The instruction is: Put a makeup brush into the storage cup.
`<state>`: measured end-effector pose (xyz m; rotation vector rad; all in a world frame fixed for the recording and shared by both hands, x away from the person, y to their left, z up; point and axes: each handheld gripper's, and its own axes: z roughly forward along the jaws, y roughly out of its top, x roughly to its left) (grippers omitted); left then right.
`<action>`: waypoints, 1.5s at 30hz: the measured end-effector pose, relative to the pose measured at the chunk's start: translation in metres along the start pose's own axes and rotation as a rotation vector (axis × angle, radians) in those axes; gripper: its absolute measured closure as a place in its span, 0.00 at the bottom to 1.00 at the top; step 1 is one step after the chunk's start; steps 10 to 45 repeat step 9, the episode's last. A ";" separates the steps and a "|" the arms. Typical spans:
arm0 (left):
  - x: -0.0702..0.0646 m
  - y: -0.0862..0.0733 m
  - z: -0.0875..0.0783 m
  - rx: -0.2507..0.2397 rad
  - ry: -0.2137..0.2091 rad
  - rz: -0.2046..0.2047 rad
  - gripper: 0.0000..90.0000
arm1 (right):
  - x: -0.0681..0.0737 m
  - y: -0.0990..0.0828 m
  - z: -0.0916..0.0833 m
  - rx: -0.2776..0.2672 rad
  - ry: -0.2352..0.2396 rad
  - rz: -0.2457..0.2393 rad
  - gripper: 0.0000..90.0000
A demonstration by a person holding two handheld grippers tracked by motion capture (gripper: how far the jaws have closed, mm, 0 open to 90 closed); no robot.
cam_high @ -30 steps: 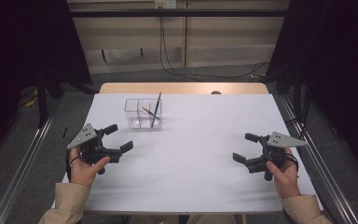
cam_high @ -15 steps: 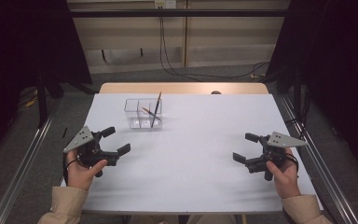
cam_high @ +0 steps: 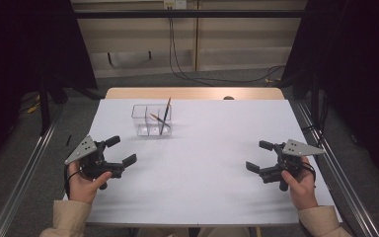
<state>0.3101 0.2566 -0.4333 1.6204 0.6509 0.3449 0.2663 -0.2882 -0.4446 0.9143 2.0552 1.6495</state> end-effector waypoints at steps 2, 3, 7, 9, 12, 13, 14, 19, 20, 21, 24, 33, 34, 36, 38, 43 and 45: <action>0.000 0.000 -0.001 -0.005 0.000 0.000 0.01 | 0.000 0.000 0.000 0.000 0.002 -0.001 0.02; 0.000 0.001 -0.001 -0.008 0.001 -0.003 0.01 | 0.000 0.000 0.001 0.001 0.003 -0.002 0.02; -0.001 0.000 -0.001 -0.010 0.001 -0.007 0.01 | 0.000 0.000 0.001 0.001 0.004 -0.001 0.02; -0.002 0.000 -0.002 -0.008 0.003 -0.003 0.01 | 0.000 0.000 0.001 -0.001 0.003 -0.001 0.02; -0.002 0.000 -0.002 -0.008 0.003 -0.003 0.01 | 0.000 0.000 0.001 -0.001 0.003 -0.001 0.02; -0.002 0.000 -0.002 -0.008 0.003 -0.003 0.01 | 0.000 0.000 0.001 -0.001 0.003 -0.001 0.02; -0.002 0.000 -0.002 -0.008 0.003 -0.003 0.01 | 0.000 0.000 0.001 -0.001 0.003 -0.001 0.02; -0.002 0.000 -0.002 -0.008 0.003 -0.003 0.01 | 0.000 0.000 0.001 -0.001 0.003 -0.001 0.02; -0.002 0.000 -0.002 -0.008 0.003 -0.003 0.01 | 0.000 0.000 0.001 -0.001 0.003 -0.001 0.02; -0.002 0.000 -0.002 -0.008 0.003 -0.003 0.01 | 0.000 0.000 0.001 -0.001 0.003 -0.001 0.02; -0.002 0.000 -0.002 -0.008 0.003 -0.003 0.01 | 0.000 0.000 0.001 -0.001 0.003 -0.001 0.02; -0.002 0.000 -0.002 -0.008 0.003 -0.003 0.01 | 0.000 0.000 0.001 -0.001 0.003 -0.001 0.02; -0.002 0.000 -0.002 -0.008 0.003 -0.003 0.01 | 0.000 0.000 0.001 -0.001 0.003 -0.001 0.02; -0.002 0.000 -0.002 -0.008 0.003 -0.003 0.01 | 0.000 0.000 0.001 -0.001 0.003 -0.001 0.02; -0.002 0.000 -0.002 -0.008 0.003 -0.003 0.01 | 0.000 0.000 0.001 -0.001 0.003 -0.001 0.02; -0.002 0.000 -0.002 -0.008 0.003 -0.003 0.01 | 0.000 0.000 0.001 -0.001 0.003 -0.001 0.02; -0.002 0.000 -0.002 -0.008 0.003 -0.003 0.01 | 0.000 0.000 0.001 -0.001 0.003 -0.001 0.02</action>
